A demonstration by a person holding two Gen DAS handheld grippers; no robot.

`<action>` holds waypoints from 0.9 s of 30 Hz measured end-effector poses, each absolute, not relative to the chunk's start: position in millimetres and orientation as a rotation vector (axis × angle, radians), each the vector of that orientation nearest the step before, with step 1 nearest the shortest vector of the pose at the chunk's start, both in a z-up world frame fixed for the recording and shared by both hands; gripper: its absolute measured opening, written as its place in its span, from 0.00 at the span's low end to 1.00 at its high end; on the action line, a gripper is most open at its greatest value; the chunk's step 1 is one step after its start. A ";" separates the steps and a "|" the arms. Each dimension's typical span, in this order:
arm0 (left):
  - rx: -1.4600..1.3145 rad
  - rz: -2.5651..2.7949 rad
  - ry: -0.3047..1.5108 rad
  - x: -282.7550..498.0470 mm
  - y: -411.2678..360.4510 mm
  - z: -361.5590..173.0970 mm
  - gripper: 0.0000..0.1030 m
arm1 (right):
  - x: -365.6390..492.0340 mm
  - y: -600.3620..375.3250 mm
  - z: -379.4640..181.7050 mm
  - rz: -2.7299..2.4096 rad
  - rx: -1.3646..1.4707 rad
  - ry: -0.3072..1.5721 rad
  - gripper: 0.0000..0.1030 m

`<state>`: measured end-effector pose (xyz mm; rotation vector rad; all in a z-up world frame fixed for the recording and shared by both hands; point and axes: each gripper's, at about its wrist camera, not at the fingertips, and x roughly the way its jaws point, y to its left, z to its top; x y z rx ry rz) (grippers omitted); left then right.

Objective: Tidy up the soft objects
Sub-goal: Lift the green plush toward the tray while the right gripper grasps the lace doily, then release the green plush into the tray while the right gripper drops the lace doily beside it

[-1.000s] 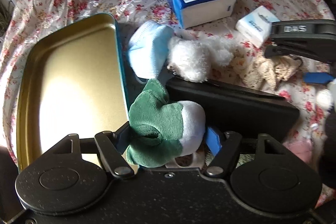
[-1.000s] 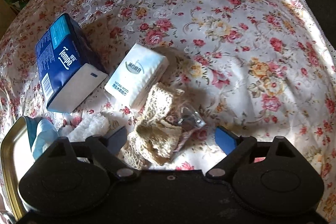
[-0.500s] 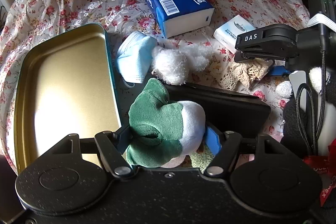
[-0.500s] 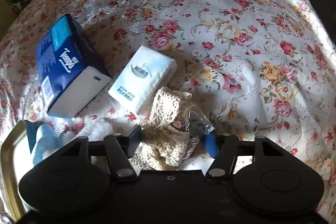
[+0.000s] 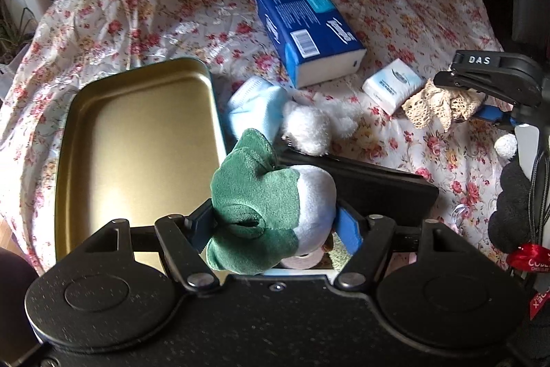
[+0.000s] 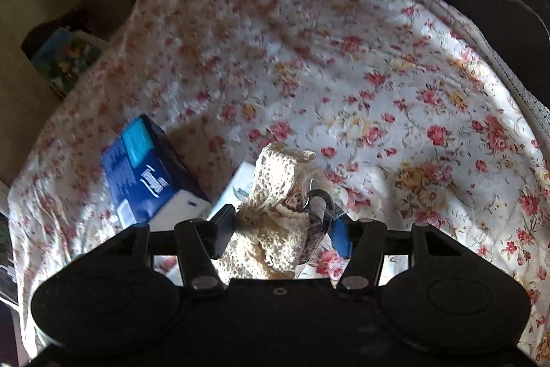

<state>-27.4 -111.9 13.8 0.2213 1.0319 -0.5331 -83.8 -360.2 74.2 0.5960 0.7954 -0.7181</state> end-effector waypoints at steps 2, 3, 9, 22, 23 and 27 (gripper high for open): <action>0.210 -0.533 1.026 -27.4 -104.2 18.0 0.64 | -85.1 -355.5 78.1 -0.697 0.589 0.780 0.55; 0.206 -0.530 1.021 -27.6 -100.0 20.0 0.64 | -84.5 -353.3 79.8 -0.686 0.585 0.772 0.55; 0.184 -0.501 1.002 -25.8 -73.3 28.0 0.64 | -80.4 -334.6 84.7 -0.611 0.543 0.739 0.55; 0.135 -0.368 0.985 -8.7 -14.6 31.3 0.64 | -73.7 -294.1 89.3 -0.471 0.429 0.728 0.56; 0.129 -0.356 0.990 -6.2 -11.5 30.4 0.64 | -73.5 -291.0 89.8 -0.466 0.416 0.727 0.56; 0.093 -0.318 1.020 1.8 2.3 29.6 0.65 | -72.5 -280.1 91.5 -0.431 0.385 0.725 0.56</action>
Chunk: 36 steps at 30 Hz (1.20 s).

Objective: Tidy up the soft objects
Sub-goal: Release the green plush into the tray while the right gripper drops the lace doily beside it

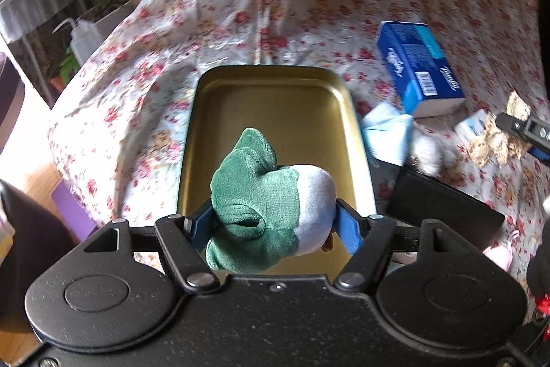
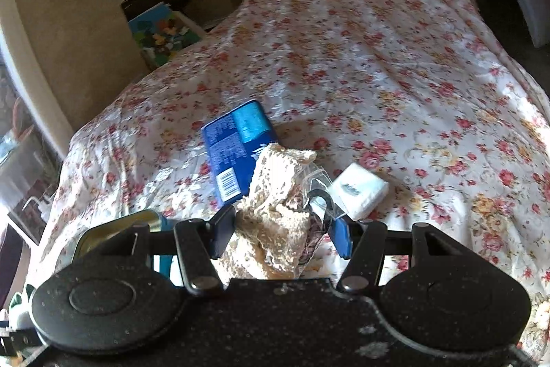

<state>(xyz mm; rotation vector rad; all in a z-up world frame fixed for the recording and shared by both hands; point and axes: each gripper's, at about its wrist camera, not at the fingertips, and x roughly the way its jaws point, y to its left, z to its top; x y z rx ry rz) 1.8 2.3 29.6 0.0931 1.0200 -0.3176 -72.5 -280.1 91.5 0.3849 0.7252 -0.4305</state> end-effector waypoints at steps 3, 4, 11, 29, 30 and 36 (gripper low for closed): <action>0.076 -0.315 1.025 3.6 8.1 31.1 0.65 | -68.8 -267.9 90.8 -0.392 0.364 0.739 0.56; 0.069 -0.318 1.026 3.7 9.4 32.3 0.65 | -67.6 -261.8 90.8 -0.381 0.352 0.745 0.56; 0.026 -0.336 1.039 6.1 17.5 36.4 0.65 | -65.4 -207.0 89.5 -0.279 0.305 0.788 0.56; -0.010 -0.285 1.110 15.8 31.7 26.2 0.69 | 14.9 -123.2 89.8 -0.158 0.317 0.856 0.62; -0.013 -0.282 1.107 16.2 32.2 26.4 0.69 | 20.4 -122.4 91.3 -0.160 0.319 0.852 0.65; -0.040 -0.288 1.091 16.1 35.8 32.3 0.70 | 29.9 -123.4 92.8 -0.173 0.324 0.855 0.67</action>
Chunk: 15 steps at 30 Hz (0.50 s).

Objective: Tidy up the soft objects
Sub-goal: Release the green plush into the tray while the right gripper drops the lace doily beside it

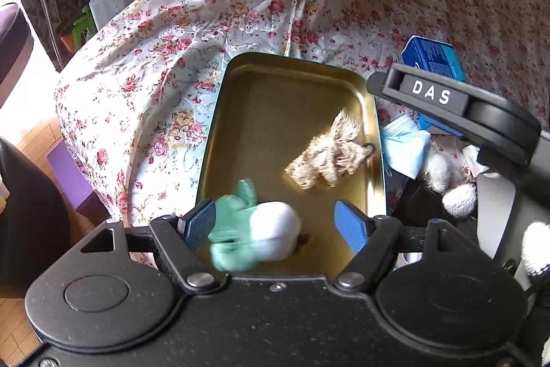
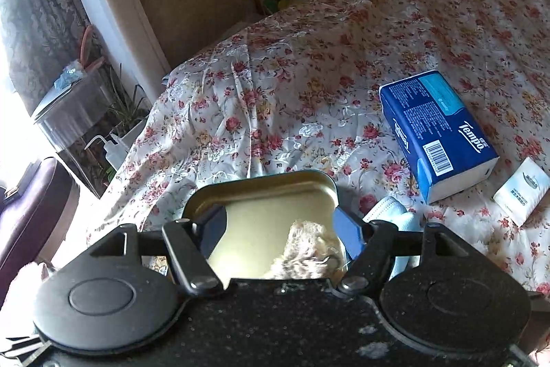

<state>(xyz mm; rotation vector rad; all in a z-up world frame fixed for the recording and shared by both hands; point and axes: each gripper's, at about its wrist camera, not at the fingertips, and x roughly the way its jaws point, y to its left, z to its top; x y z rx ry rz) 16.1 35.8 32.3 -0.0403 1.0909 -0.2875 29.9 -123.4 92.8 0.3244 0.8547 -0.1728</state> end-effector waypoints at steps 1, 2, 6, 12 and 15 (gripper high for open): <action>-0.043 -0.289 1.093 16.3 35.8 32.1 0.70 | 28.8 -124.7 91.7 -0.175 0.324 0.858 0.67; -0.046 -0.291 1.098 16.5 35.7 31.5 0.70 | 27.6 -125.9 91.0 -0.180 0.323 0.861 0.67; -0.047 -0.300 1.111 17.0 34.2 30.0 0.70 | 21.7 -132.4 86.7 -0.197 0.333 0.878 0.68; -0.039 -0.305 1.113 15.9 32.4 29.9 0.70 | 11.6 -142.8 83.8 -0.222 0.348 0.889 0.68; -0.031 -0.306 1.111 15.2 31.2 29.9 0.70 | 5.3 -146.9 85.4 -0.236 0.348 0.884 0.69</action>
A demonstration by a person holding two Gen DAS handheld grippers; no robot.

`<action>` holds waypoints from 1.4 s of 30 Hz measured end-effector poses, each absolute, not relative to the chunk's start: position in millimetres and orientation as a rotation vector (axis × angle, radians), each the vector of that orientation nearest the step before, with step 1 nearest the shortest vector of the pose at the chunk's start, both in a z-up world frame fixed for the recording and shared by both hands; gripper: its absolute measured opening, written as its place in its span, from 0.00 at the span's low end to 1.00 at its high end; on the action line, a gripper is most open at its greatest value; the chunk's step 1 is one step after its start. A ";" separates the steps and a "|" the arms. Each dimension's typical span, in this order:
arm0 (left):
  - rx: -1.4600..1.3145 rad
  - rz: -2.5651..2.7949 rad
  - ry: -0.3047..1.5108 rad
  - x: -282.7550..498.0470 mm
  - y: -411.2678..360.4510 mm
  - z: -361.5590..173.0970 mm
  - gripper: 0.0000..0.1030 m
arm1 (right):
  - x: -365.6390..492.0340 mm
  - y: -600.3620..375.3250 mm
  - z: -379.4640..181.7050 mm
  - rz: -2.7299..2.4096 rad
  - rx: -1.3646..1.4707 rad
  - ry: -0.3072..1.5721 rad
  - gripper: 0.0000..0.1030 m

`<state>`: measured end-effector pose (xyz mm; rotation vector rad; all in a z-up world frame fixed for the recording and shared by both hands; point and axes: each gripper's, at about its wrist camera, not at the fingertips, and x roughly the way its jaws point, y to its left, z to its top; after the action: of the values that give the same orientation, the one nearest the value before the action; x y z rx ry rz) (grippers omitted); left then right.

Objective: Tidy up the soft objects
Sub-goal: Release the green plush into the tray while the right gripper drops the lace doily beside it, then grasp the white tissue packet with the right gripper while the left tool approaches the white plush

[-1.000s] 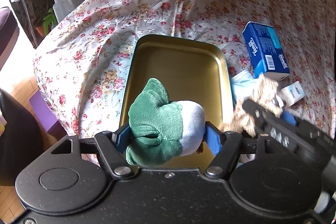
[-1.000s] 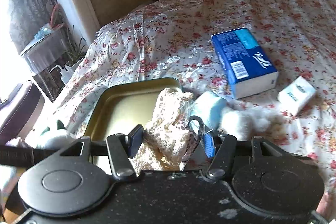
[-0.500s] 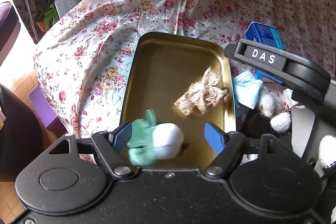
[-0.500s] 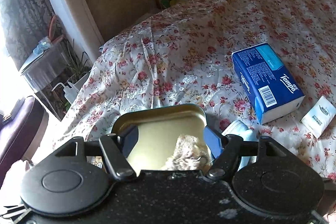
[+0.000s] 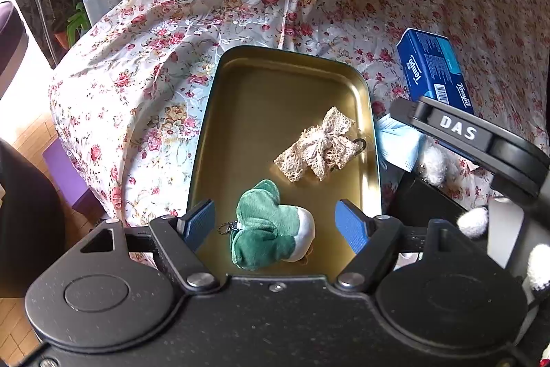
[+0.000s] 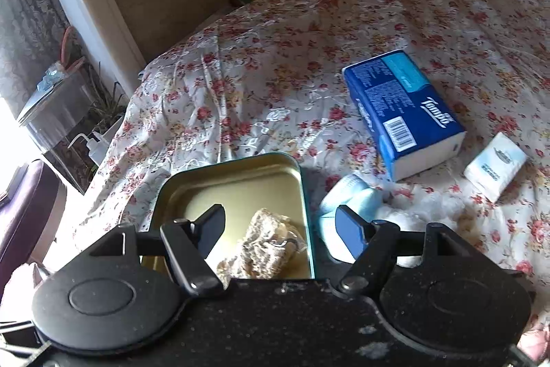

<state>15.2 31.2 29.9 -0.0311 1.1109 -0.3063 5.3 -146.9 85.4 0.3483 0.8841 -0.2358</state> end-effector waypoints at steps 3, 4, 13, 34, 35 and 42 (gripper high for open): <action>-0.021 -0.311 1.103 13.6 29.5 30.7 0.70 | -3.6 -151.2 88.3 -0.255 0.336 0.879 0.70; -0.018 -0.314 1.101 13.1 28.9 31.0 0.70 | -7.2 -153.0 89.3 -0.262 0.330 0.877 0.70; 0.026 -0.356 1.090 7.6 16.3 31.0 0.70 | -54.7 -182.6 95.1 -0.356 0.316 0.857 0.75; 0.126 -0.423 1.106 -4.7 -38.2 21.0 0.70 | -115.7 -291.9 94.6 -0.698 0.437 0.874 0.78; 0.130 -0.429 1.107 -5.1 -41.9 20.5 0.70 | -111.1 -294.9 96.0 -0.704 0.435 0.875 0.78; 0.154 -0.465 1.112 -7.0 -61.2 17.6 0.70 | -70.0 -311.8 98.8 -0.731 0.410 0.887 0.78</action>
<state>-7.0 -61.2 17.6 0.1540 1.1116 -0.4649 -70.0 -311.8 98.8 0.4105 0.8871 -0.7306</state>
